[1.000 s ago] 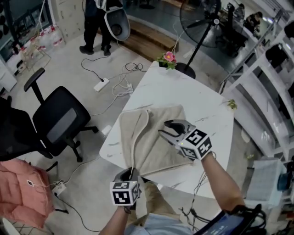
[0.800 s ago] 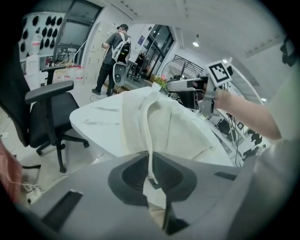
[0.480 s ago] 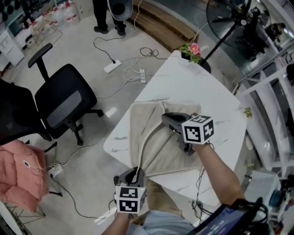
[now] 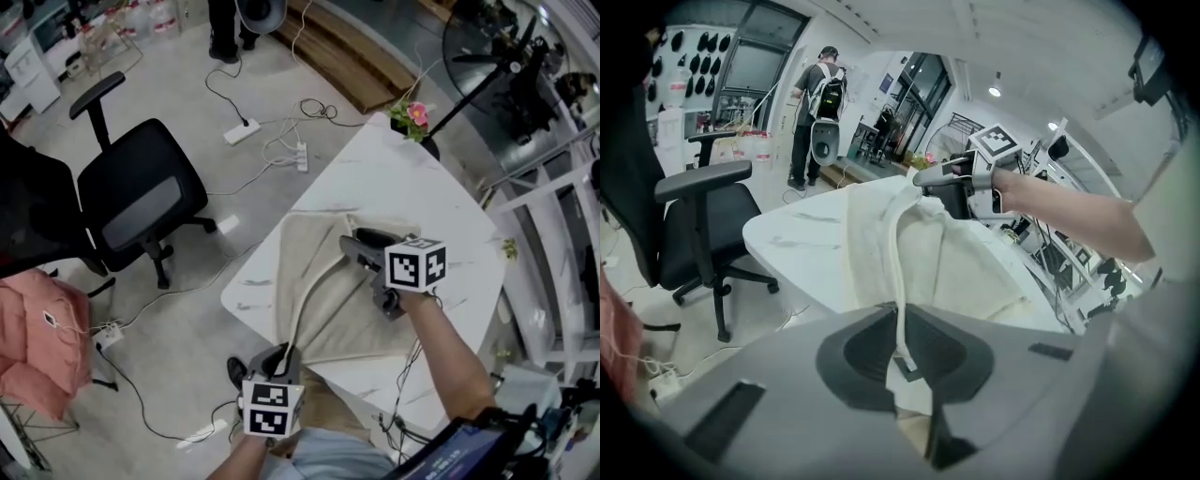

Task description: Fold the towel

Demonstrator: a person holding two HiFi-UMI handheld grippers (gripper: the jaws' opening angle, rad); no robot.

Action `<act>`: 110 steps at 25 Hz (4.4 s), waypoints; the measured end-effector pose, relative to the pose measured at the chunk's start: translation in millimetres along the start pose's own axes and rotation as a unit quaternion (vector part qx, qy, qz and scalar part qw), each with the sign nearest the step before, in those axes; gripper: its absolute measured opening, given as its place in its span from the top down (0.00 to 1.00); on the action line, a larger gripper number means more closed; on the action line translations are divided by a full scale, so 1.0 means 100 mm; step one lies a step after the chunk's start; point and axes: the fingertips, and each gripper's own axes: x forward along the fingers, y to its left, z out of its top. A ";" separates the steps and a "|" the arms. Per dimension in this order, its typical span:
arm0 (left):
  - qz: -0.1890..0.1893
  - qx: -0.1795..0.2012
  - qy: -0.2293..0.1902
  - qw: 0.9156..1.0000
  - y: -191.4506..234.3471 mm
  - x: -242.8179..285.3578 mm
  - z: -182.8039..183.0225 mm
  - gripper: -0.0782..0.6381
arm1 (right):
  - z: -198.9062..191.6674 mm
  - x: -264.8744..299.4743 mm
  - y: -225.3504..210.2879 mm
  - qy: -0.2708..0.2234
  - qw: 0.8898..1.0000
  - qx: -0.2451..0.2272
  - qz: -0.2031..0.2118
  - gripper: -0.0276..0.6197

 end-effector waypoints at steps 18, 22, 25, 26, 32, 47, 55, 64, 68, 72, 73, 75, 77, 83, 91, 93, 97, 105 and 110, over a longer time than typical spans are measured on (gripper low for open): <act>-0.021 -0.050 -0.010 0.998 -0.04 -0.06 0.02 0.85 | 0.47 0.57 0.66 0.016 0.994 -0.066 0.084 0.92; -0.037 -0.097 -0.020 0.994 0.03 -0.07 0.00 0.85 | 0.33 0.93 0.67 0.060 0.990 -0.080 0.095 0.92; -0.058 -0.139 -0.027 0.988 0.06 -0.08 0.00 0.85 | 0.20 1.17 0.64 0.088 0.988 -0.084 0.097 0.92; -0.065 -0.149 -0.030 0.986 0.08 -0.09 0.01 0.85 | 0.18 1.23 0.62 0.094 0.987 -0.085 0.095 0.92; -0.112 -0.224 -0.062 0.966 0.21 -0.18 -0.02 0.85 | 0.13 1.27 0.89 0.124 0.977 -0.093 0.147 0.63; -0.155 -0.288 -0.080 0.942 0.23 -0.34 -0.12 0.77 | 0.11 1.22 1.18 0.164 0.963 -0.111 0.183 0.57; -0.132 -0.254 -0.083 0.955 0.36 -0.57 -0.19 0.77 | 0.31 0.75 1.41 0.086 0.970 -0.164 0.158 0.66; -0.144 -0.199 -0.094 0.965 0.44 -0.82 -0.03 0.81 | -1.32 0.01 1.66 0.077 0.988 -0.126 0.045 0.91; -0.148 -0.155 -0.075 0.974 0.42 -0.85 0.04 0.81 | -1.72 0.11 1.69 0.085 0.984 -0.154 0.002 0.91; -0.154 -0.103 -0.061 0.981 0.33 -0.79 0.20 0.81 | -1.48 -0.11 1.69 0.018 0.994 -0.110 0.010 0.83; -0.150 -0.091 -0.060 0.983 0.29 -0.77 0.23 0.81 | -1.40 -0.30 1.60 -0.005 0.996 -0.092 0.007 0.82; -0.141 -0.065 -0.057 0.986 0.24 -0.65 0.27 0.81 | -1.29 -0.74 1.26 -0.042 0.997 -0.062 -0.030 0.80; -0.131 -0.041 -0.048 0.989 0.21 -0.51 0.32 0.79 | -1.34 -1.19 0.73 -0.056 0.994 -0.035 -0.092 0.79; -0.155 -0.009 -0.043 0.987 -0.25 -0.31 0.48 0.79 | -1.32 -1.92 -0.49 -0.059 0.984 -0.048 -0.163 0.76; -0.169 -0.025 0.003 0.985 -1.18 0.16 0.33 0.85 | -0.33 -1.31 -0.92 -0.028 0.963 -0.250 -0.092 0.88; -0.180 -0.024 0.013 0.983 -1.49 0.29 0.28 0.86 | -0.22 -1.12 -0.96 -0.019 0.955 -0.291 -0.062 0.91; -0.180 -0.043 0.039 0.982 -1.88 0.62 0.19 0.87 | -0.19 -0.79 -0.98 0.011 0.940 -0.342 0.004 0.93; -0.121 -0.077 0.127 0.981 -1.80 1.01 -0.12 0.88 | -0.40 -0.43 -1.30 0.087 0.915 -0.395 -0.005 0.94; -0.127 -0.051 0.152 0.979 -1.98 1.09 -0.20 0.88 | -0.56 -0.71 -1.62 0.097 0.928 -0.358 -0.023 0.94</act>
